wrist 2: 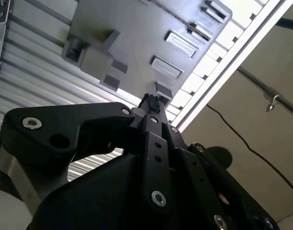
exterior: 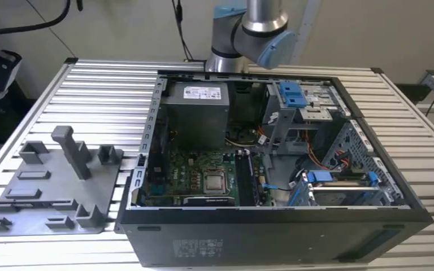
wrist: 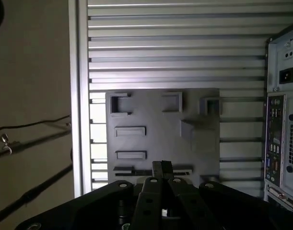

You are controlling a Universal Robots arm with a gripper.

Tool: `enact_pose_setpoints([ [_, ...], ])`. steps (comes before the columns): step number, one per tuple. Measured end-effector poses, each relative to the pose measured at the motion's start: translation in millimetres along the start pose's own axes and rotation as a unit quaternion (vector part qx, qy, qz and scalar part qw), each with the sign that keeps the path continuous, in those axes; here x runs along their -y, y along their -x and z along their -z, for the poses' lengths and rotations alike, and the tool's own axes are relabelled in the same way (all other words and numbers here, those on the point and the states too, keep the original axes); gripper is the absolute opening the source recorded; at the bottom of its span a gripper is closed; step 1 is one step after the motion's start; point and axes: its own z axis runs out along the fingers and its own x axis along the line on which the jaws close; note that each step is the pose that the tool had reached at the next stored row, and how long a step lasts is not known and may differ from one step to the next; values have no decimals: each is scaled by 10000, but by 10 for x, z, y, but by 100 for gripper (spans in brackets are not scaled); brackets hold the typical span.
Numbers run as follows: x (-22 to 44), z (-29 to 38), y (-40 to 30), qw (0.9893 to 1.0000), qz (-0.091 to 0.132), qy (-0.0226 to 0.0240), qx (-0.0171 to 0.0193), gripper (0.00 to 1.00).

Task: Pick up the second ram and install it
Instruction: 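Reach for the second ram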

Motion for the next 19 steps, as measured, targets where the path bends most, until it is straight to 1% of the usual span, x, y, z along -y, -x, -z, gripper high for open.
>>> enact_pose_setpoints([
  [3,71,-7,-4,10000,0,0,0,11],
  [5,117,-11,-27,10000,0,0,0,11],
  [9,168,-20,-77,10000,0,0,0,11],
  [12,203,-23,-94,10000,0,0,0,11],
  [14,240,-22,-96,10000,0,0,0,11],
  [15,248,-23,-96,10000,0,0,1,11],
  [19,248,-22,-96,10000,0,0,0,11],
])
